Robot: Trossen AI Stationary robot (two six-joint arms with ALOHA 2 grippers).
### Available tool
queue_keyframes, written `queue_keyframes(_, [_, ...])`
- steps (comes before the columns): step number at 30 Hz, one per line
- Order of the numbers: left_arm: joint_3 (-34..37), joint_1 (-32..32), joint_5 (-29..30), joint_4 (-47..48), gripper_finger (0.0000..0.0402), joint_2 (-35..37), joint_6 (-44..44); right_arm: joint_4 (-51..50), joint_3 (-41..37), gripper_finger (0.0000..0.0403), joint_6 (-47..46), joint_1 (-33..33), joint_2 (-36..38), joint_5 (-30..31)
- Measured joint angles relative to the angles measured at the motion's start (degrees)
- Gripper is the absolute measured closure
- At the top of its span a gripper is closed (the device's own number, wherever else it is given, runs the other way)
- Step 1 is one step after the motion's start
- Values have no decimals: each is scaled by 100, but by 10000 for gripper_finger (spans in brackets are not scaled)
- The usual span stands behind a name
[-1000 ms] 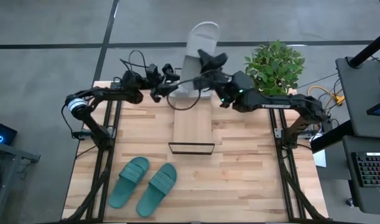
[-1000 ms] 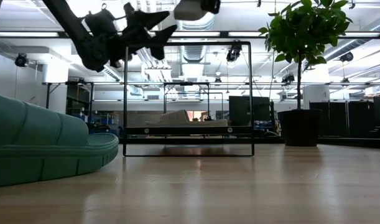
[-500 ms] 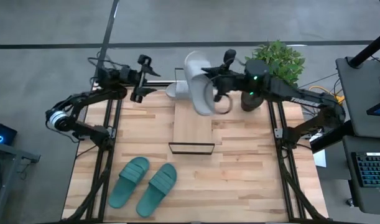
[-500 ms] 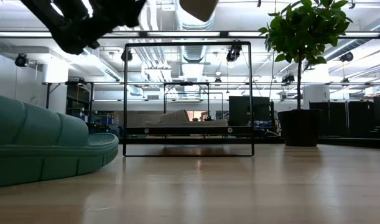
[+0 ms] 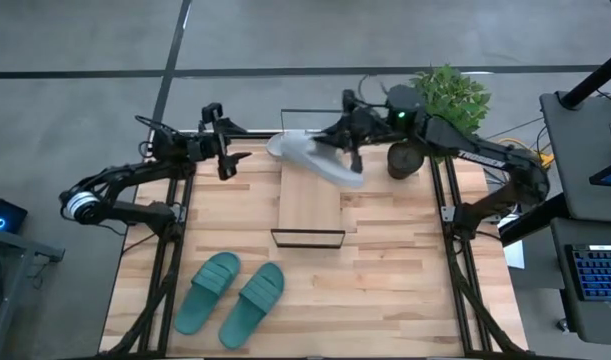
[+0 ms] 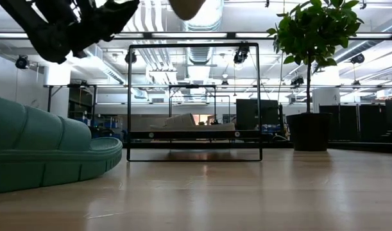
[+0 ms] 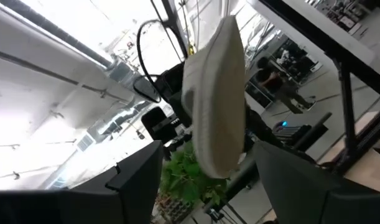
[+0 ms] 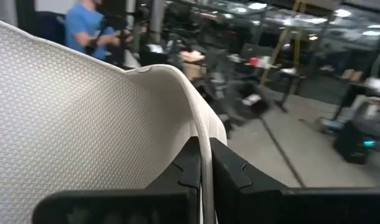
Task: Pick and place slides into the shelf
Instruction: Put the gray slipper on the shelf
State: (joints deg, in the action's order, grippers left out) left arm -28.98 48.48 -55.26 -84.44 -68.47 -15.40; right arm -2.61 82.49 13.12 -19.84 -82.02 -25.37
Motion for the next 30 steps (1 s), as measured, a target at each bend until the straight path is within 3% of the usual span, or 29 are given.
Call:
queue_keyframes(6, [-170,-108,29,2,160,-233,50,413,118,394,-75,53,-423,-283])
queue_keyframes(14, [-641,-106,-47,5,160,-677,1218,752,248,394,183,60,-476,-804])
queue_keyframes(22, [-1577,-169,-1024,-44,160,-1522,2332,776,228,394,216,58,-477,-830])
queue_keyframes(30, [-2144,-455,-1081,-87,160,-1955,2409,754,190,394,186,58,-479,-845])
